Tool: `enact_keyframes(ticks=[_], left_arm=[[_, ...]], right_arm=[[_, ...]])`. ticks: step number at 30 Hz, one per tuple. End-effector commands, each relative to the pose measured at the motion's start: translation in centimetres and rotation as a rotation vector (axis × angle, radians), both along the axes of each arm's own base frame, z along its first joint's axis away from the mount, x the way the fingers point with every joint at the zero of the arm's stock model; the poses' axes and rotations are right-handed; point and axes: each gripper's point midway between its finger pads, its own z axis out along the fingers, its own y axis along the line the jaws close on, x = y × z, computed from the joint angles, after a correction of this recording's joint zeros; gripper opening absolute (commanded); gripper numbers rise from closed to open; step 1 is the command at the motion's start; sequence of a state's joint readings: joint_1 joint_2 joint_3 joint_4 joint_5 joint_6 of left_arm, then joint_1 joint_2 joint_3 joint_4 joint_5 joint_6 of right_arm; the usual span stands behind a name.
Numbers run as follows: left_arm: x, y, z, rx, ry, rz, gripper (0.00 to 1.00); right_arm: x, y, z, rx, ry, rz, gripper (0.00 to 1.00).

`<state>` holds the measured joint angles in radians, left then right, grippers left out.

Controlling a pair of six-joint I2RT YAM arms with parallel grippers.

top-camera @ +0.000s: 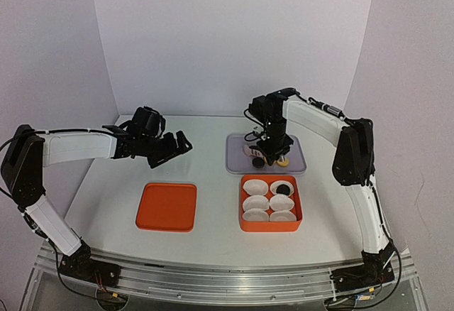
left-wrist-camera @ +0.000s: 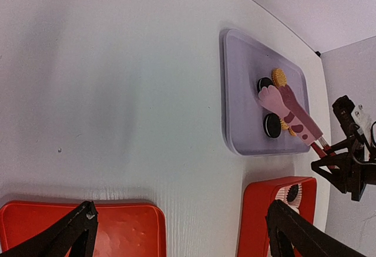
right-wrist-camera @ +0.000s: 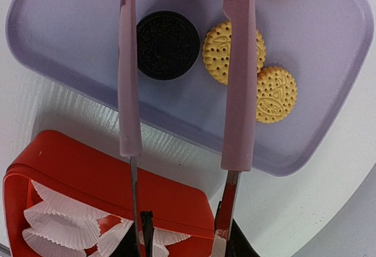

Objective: Pack the cookies

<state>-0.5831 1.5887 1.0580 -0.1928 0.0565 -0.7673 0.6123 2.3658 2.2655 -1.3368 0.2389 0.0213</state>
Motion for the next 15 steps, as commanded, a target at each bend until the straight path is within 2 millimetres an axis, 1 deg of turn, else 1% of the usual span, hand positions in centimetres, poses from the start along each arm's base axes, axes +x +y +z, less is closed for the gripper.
enact_keyframes(ticks=[1, 9, 15], left_arm=[[0.7, 0.2, 1.8, -0.012, -0.03, 0.025, 1.0], [0.6, 0.0, 1.9, -0.016, -0.03, 0.014, 1.0], [0.6, -0.1, 1.9, -0.016, -0.027, 0.006, 1.0]], right_arm=[[-3.8, -3.3, 0.3, -0.134, 0.181, 0.004, 0.31], [-3.3, -3.3, -0.6, -0.154, 0.183, 0.005, 0.3], [-3.3, -3.6, -0.7, -0.176, 0.186, 0.025, 0.26]])
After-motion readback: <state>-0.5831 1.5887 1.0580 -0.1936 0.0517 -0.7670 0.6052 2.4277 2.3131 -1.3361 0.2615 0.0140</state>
